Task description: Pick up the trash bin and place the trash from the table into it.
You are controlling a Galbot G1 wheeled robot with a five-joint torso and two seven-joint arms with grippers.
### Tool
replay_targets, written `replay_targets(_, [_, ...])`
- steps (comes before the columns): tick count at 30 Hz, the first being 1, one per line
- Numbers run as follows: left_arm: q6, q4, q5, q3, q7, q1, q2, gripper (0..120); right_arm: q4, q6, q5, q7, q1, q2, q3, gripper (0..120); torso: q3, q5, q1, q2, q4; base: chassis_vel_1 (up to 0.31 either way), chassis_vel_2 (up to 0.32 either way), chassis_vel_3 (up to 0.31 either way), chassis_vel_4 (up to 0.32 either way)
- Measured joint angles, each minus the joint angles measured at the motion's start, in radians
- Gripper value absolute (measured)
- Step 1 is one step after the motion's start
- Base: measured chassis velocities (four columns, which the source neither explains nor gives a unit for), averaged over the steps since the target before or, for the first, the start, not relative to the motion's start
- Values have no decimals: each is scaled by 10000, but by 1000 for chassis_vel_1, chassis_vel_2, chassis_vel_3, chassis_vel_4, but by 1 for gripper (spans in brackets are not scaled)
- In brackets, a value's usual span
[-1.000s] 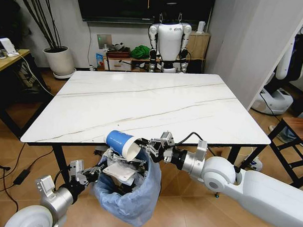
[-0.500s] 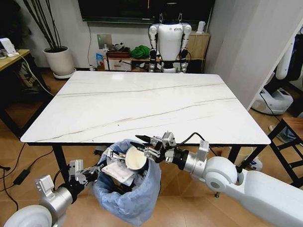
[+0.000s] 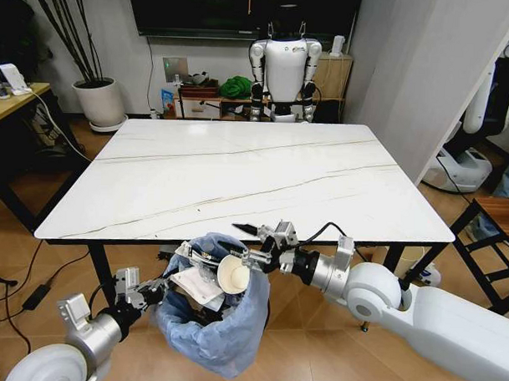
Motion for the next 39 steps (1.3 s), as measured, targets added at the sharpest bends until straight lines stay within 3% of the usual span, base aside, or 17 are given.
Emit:
replay_targets(4, [-6, -42, 124, -49, 24, 87, -121, 0, -643, 279, -177, 232, -374, 178, 1361, 93, 0, 3, 1, 0, 1, 0, 0, 0, 0])
replay_targets(7, [-9, -46, 206, -48, 45, 116, -175, 0, -875, 335, -275, 304, -755, 250, 2151, 98, 0, 0, 2, 0, 2, 0, 0, 0, 0])
replay_targets(10, [-15, -58, 276, -44, 60, 134, -215, 0, -1188, 337, -484, 375, -1797, 368, 3643, 100, 1, 4, 2, 0, -1, 0, 0, 0, 0])
replay_targets(14, [-31, -174, 386, -225, 96, 364, -371, 0, -1474, 418, -742, 586, -2735, 497, 4555, 100, 0, 3, 1, 0, -9, 0, 0, 0, 0])
replay_targets(16, [-43, -284, 488, -361, 128, 546, -546, 0, -1680, 581, -870, 684, -3215, 654, 5031, 100, 0, 5, 1, 0, 5, 0, 0, 0, 0])
replay_targets(24, [-54, -316, 623, -456, 161, 616, -608, 0, -1960, 855, -1472, 667, -5290, 879, 7051, 100, 0, 3, 1, 2, -1, 0, 0, 0, 0])
replay_targets(39, [-151, -341, 1065, -683, 327, 1039, -731, 0, -1493, 969, -1889, 572, -8909, 1711, 10556, 100, -1, 2, -1, 2, -1, 0, 0, 0, 0])
